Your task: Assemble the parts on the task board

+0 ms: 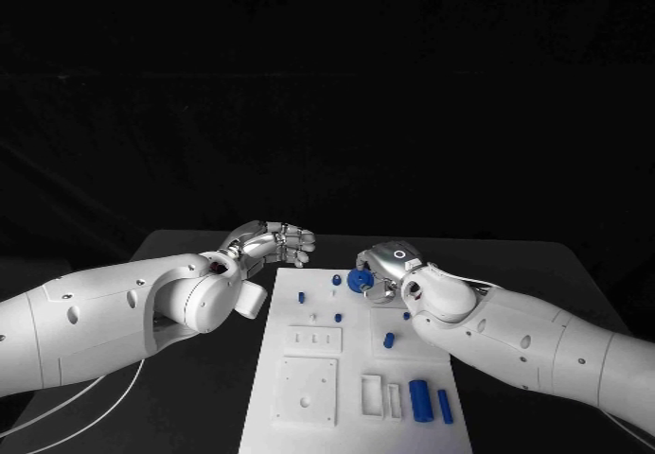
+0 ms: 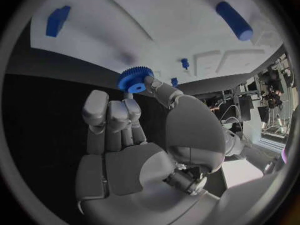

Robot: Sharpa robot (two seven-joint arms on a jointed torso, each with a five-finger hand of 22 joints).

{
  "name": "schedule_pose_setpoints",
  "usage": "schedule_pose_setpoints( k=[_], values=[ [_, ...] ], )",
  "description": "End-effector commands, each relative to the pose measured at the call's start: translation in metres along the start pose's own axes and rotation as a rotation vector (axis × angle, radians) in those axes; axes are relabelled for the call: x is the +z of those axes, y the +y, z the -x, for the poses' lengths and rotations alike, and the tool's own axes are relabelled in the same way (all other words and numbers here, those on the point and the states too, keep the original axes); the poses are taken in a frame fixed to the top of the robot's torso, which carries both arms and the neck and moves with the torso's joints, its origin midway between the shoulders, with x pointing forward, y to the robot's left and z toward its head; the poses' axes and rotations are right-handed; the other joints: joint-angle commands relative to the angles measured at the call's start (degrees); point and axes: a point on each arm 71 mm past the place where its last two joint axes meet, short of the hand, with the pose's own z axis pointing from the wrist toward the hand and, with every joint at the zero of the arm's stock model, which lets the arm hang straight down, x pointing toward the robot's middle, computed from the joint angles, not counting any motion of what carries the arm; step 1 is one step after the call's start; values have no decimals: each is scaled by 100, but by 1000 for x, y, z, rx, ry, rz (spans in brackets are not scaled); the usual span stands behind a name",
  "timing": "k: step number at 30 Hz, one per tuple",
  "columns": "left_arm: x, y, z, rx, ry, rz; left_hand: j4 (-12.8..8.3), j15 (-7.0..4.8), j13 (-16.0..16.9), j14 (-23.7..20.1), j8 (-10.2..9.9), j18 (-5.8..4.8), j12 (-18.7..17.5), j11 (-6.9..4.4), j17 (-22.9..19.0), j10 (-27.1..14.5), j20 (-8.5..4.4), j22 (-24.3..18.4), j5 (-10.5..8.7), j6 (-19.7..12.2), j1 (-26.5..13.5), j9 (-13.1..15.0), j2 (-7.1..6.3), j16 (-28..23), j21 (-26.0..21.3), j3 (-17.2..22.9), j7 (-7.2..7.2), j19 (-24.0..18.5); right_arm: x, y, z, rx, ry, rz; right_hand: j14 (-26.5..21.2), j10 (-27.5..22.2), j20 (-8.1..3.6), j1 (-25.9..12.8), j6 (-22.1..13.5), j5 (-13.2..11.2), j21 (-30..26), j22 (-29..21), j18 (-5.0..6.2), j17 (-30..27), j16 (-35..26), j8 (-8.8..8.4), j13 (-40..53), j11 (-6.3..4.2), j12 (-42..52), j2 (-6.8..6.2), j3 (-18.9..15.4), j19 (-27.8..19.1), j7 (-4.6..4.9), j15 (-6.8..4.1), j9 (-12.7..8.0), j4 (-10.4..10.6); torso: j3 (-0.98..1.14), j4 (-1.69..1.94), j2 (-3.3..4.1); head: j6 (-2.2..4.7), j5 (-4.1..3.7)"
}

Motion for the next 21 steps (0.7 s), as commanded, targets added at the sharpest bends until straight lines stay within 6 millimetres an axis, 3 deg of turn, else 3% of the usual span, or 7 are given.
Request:
schedule_pose_setpoints(
  k=[1,12,16,21],
  values=[
    [1,-3,-3,1,13,-13,-24,18,8,29,-37,108,-23,7,9,29,-3,104,-15,25,-70,9,0,-30,22,15,-4,-54,2,14,6,-39,-47,25,5,24,-8,-1,617,-28,29,68,671,7,-36,-21,-1,-4,6,-43,39,50,80,-29,59,10,-5,7,7,7,12],
    [3,-5,-5,3,17,-16,-25,18,9,29,-37,108,-23,7,10,29,-3,104,-15,25,-71,9,0,-30,23,17,-4,-54,13,42,6,-27,-44,71,6,24,-8,0,615,-30,30,67,671,10,-39,-24,-4,-4,1,-60,48,52,80,-29,61,28,-25,21,14,2,42],
    [4,-7,-7,4,23,-20,-25,18,9,29,-37,108,-24,7,11,29,-3,104,-15,25,-73,9,0,-31,24,18,-4,-54,16,48,2,-31,-34,80,6,20,-8,1,614,-29,31,67,671,11,-40,-25,-8,-4,-3,-64,50,53,81,-29,62,32,-14,8,16,-12,63],
    [5,-8,-9,4,27,-22,-26,18,9,30,-37,108,-24,7,12,29,-3,104,-16,25,-74,10,0,-31,24,19,-4,-54,18,51,-3,-38,-21,82,6,13,-8,5,610,-27,31,67,671,12,-42,-28,-14,-3,-10,-68,53,53,81,-29,62,35,-18,12,11,-33,77]
  ],
)
